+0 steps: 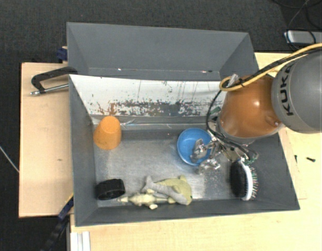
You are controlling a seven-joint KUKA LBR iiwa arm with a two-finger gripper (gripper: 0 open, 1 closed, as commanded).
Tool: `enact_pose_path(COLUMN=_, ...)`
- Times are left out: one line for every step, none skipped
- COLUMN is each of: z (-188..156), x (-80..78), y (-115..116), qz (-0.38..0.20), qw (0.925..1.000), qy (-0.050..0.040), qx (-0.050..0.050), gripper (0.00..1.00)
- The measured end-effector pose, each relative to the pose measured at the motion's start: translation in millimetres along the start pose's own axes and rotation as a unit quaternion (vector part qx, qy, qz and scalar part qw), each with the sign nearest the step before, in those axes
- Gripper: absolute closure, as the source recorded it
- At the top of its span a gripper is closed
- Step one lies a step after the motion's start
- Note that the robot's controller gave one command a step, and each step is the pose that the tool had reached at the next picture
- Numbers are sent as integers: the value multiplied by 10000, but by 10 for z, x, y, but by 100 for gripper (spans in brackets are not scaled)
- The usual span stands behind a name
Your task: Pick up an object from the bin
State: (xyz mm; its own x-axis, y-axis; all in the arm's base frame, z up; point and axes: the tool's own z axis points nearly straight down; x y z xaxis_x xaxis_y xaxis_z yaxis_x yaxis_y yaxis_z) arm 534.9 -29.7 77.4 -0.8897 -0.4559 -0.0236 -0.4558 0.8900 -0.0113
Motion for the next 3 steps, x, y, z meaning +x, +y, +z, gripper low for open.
enact_pose_path(z=17, x=-16, y=-434, qz=-1381, qw=9904, qy=11, qx=-34, gripper=100)
enact_pose_path(z=-1141, x=-45, y=-473, qz=-1976, qw=9803, qy=47, qx=-33, gripper=100)
enact_pose_path(z=-2855, x=-266, y=-668, qz=-2044, qw=9789, qy=38, qx=-22, gripper=100)
